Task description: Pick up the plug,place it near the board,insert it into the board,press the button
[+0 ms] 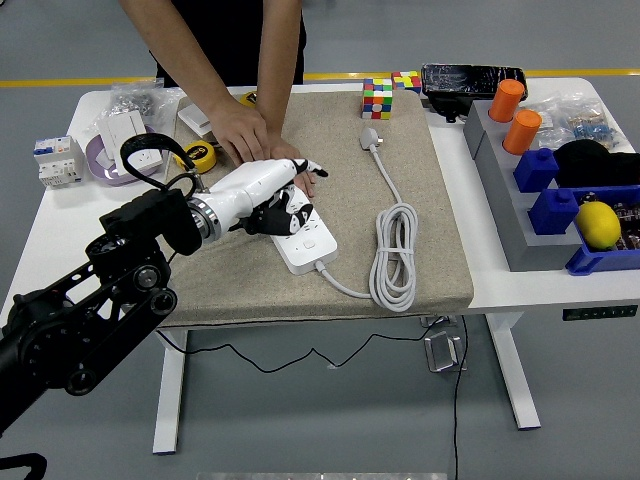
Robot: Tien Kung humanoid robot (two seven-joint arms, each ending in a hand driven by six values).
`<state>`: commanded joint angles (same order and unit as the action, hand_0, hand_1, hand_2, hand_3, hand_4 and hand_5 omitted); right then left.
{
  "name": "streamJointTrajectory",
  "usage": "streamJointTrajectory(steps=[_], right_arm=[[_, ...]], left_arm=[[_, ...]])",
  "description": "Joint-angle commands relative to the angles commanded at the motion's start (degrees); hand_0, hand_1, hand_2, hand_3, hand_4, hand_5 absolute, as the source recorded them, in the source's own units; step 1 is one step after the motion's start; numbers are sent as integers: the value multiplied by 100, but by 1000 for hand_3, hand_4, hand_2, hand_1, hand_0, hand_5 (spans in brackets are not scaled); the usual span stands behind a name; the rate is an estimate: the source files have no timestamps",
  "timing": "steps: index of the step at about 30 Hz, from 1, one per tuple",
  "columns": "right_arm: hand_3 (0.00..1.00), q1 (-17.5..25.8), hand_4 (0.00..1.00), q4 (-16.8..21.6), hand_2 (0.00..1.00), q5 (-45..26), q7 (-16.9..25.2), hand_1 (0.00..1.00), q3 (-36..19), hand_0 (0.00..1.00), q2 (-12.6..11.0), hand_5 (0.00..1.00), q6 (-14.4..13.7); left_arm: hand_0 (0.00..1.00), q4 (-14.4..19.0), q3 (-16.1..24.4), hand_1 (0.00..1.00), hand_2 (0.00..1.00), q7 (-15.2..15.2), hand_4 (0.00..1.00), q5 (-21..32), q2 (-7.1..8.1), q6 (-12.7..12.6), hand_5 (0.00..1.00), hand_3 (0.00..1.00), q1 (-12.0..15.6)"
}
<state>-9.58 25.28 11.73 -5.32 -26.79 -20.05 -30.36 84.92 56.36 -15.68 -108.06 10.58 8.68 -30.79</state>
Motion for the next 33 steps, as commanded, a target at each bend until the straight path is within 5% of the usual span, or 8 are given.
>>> streamJointTrajectory(steps=[2,3,8,9,14,15,32,33], right_arm=[[807,0,998,-3,823,-6,0,896,1,932,4,998,0],[807,0,998,-3,823,-7,0,896,-1,932,6,998,0],[807,-6,998,4,823,6,1,896,-21,932,33,998,1],[808,-8,998,2,823,4,0,895,-18,931,38,998,0],[808,-7,998,-4,823,-21,7,895,-13,931,39,998,-15],[816,-5,998,-3,822,-30,12,893,-8,931,39,998,-24],[814,22,998,-4,822,-32,12,893,43,932,8,998,-23],[815,24,998,-5,822,-32,11,893,44,930,7,998,-23]], left_arm=[[205,-75,186,90,199,215,448,256,-73,-357,99,698,10],[322,-124,263,227,229,332,593,428,-104,-563,124,561,12],[322,-470,532,227,229,868,593,1519,-207,-1323,124,561,-1],[623,-541,608,622,540,963,967,1769,-234,-1385,273,493,10],[623,-659,910,622,540,1103,967,2895,-311,-1238,273,493,129],[943,-654,950,982,975,1108,998,3038,-321,-1211,452,987,163],[998,-652,992,998,998,1043,998,2771,-303,-1192,503,998,304],[806,-643,972,828,731,1031,998,2705,-289,-1178,406,998,304]])
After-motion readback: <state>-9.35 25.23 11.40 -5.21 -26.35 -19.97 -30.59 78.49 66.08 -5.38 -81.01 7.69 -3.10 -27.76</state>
